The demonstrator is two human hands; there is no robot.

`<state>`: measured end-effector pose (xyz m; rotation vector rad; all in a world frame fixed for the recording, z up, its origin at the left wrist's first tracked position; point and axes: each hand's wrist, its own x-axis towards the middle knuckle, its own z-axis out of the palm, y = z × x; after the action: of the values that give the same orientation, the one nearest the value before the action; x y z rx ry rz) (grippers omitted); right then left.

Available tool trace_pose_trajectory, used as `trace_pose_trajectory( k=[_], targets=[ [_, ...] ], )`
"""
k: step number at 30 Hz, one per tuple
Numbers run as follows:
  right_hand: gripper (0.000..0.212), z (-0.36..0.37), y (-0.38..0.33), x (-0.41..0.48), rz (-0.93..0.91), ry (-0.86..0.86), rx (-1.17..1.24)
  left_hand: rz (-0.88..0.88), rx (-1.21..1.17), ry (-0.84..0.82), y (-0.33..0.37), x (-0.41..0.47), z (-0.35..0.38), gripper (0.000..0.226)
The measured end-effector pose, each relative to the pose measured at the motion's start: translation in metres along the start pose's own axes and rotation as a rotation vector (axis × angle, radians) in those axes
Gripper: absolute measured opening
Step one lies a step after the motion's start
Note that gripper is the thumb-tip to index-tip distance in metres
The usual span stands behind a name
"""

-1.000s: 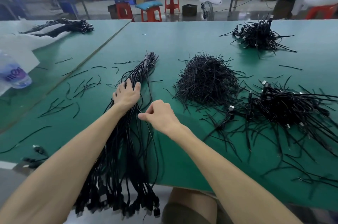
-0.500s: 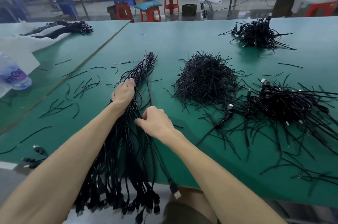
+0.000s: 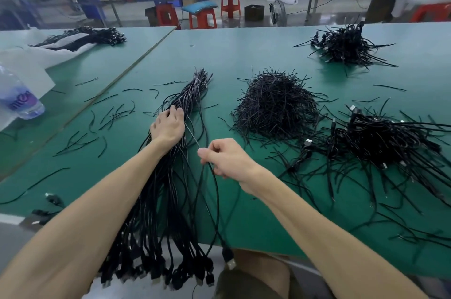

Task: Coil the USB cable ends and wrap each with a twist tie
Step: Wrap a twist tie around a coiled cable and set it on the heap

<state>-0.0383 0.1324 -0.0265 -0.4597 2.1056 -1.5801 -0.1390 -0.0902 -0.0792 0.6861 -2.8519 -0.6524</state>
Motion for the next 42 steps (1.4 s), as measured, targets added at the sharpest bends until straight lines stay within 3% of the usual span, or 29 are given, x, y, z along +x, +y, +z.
trace_pose_trajectory(
  k=[3, 6, 10, 17, 20, 23, 25, 27, 28, 31, 33, 34, 37, 42],
  targets=[
    [0.028, 0.005, 0.002, -0.032, -0.070, -0.201, -0.009, -0.018, 0.013, -0.024, 0.001, 0.002, -0.001, 0.064],
    [0.028, -0.004, 0.006, -0.060, -0.089, -0.190, -0.041, -0.020, 0.026, -0.054, 0.000, 0.001, -0.003, 0.065],
    [0.027, -0.046, 0.006, -0.085, -0.062, -0.178, 0.087, -0.011, 0.021, -0.069, -0.001, -0.002, -0.005, 0.066],
    [0.028, -0.092, 0.012, -0.080, -0.056, 0.037, 0.612, -0.005, -0.036, -0.020, 0.002, -0.007, -0.005, 0.064],
    [0.026, -0.096, 0.014, -0.060, -0.006, 0.235, 0.735, 0.039, -0.205, 0.100, 0.006, -0.018, -0.008, 0.045],
    [0.023, -0.096, 0.014, -0.042, 0.072, 0.361, 0.892, 0.208, -0.212, 0.320, 0.014, -0.039, -0.015, 0.028],
    [0.022, -0.097, 0.011, -0.035, 0.082, 0.433, 1.001, 0.387, -0.201, 0.379, 0.031, -0.060, -0.019, 0.021],
    [0.019, -0.099, 0.007, -0.031, 0.051, 0.479, 1.168, 0.508, -0.307, 0.215, 0.056, -0.090, -0.023, 0.018],
    [0.019, -0.100, 0.006, -0.030, 0.023, 0.484, 1.259, 0.531, -0.448, 0.026, 0.069, -0.107, -0.024, 0.022],
    [0.025, -0.106, 0.006, -0.033, -0.062, 0.465, 1.419, 0.418, -0.959, -0.808, 0.099, -0.144, -0.034, 0.067],
    [0.026, -0.110, 0.007, -0.039, -0.072, 0.472, 1.424, 0.416, -0.943, -1.298, 0.101, -0.150, -0.041, 0.088],
    [0.027, -0.111, 0.009, -0.044, -0.062, 0.477, 1.405, 0.477, -0.910, -1.397, 0.099, -0.152, -0.042, 0.082],
    [0.036, -0.108, 0.016, -0.064, -0.010, 0.438, 1.293, 0.575, -0.935, -1.238, 0.094, -0.150, -0.031, 0.041],
    [0.038, -0.086, 0.017, -0.104, 0.024, 0.144, 0.933, 0.269, -1.191, -0.841, 0.082, -0.131, -0.010, 0.032]
  ],
)
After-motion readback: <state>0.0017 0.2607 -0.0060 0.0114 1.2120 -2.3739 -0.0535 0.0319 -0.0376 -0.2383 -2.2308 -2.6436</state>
